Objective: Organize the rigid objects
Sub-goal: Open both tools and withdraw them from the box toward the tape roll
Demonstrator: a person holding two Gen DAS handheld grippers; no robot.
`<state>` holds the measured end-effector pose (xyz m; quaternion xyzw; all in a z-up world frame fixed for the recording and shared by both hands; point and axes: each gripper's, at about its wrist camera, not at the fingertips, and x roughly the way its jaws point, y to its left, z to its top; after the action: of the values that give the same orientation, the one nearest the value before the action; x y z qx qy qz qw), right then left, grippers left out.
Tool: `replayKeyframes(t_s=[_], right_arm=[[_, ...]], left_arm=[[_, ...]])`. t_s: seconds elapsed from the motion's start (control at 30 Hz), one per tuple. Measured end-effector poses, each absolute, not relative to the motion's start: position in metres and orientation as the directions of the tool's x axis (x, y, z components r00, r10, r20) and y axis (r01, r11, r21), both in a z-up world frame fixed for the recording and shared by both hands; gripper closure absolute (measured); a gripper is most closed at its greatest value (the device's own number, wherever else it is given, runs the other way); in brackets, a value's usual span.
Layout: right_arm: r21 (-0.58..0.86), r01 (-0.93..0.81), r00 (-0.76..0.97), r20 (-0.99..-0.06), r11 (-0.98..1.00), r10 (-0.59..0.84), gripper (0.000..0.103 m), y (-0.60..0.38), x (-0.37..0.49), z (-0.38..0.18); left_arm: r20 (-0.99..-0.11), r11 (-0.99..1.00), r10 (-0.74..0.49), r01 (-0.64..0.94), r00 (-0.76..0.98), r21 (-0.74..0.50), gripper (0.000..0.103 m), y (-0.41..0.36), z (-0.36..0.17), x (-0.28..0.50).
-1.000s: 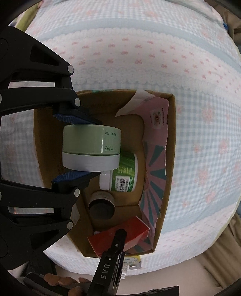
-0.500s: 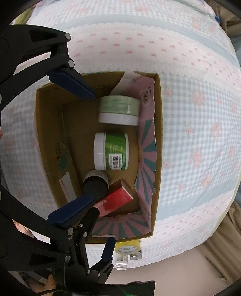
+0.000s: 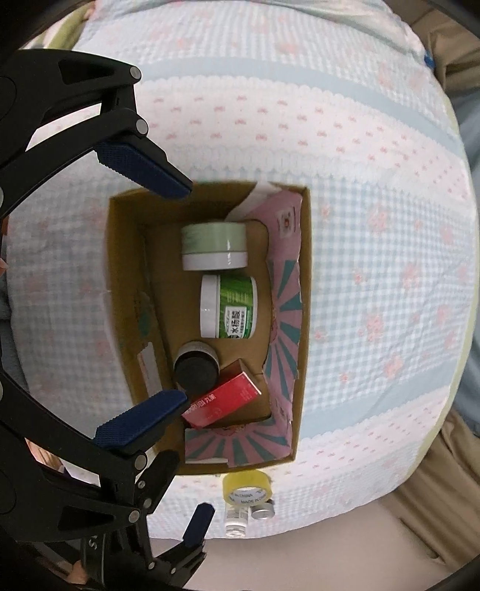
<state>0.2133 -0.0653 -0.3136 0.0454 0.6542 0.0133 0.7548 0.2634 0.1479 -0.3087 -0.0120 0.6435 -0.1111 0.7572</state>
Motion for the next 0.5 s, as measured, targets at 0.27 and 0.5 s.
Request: replayKeyframes(t_s=[0.27,0.5], right_arm=[[0.056,0.061,0.242,-0.969,0.997,0.04,0.0,-0.058,0.179,-0.251],[0.089,0.113,0.304,-0.951,0.99,0.051,0.0,-0.073,0.137,-0.212]], left_arm=[[-0.959,0.971,-0.196,0.178,0.206,-0.16,0.0,0.155,-0.257,0.243],[-0.942,0.961,-0.214,0.226,0.258,-0.156,0.0,0.135,-0.222,0.218]])
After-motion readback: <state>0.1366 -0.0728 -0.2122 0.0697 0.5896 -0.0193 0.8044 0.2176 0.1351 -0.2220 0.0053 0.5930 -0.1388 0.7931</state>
